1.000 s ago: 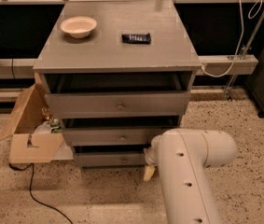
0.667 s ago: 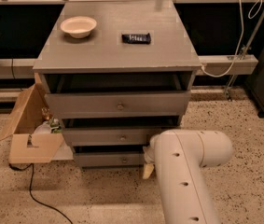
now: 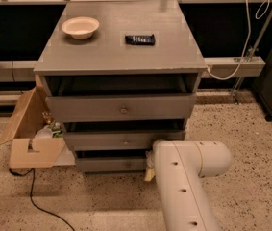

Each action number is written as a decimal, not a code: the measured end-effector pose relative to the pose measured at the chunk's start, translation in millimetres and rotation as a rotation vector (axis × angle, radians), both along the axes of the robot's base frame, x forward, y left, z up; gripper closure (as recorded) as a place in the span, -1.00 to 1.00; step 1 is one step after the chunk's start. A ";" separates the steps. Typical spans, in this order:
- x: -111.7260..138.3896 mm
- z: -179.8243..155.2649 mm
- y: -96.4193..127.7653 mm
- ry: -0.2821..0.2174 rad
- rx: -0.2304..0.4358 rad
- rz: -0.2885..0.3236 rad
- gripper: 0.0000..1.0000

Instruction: Open bottom drawer

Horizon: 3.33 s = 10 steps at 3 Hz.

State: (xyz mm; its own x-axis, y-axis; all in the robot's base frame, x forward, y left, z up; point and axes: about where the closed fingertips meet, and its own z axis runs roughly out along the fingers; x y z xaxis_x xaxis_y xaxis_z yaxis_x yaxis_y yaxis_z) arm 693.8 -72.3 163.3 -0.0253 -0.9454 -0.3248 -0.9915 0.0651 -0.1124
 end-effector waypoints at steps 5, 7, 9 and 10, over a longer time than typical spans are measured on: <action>-42.3 34.4 8.4 -0.035 0.056 0.006 0.63; -42.7 33.8 8.4 -0.034 0.057 0.007 -0.46; -52.9 30.3 8.9 -0.017 0.074 0.017 -1.00; -68.3 14.9 14.9 0.046 0.084 0.029 -1.00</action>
Offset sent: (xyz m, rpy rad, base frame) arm -0.0844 0.0148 0.0460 0.0609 -0.0396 0.0365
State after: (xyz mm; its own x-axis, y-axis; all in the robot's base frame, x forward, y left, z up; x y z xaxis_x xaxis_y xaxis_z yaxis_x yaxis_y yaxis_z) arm 625.5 -57.4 178.1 -0.0147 -0.9155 -0.4020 -0.9971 0.0433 -0.0621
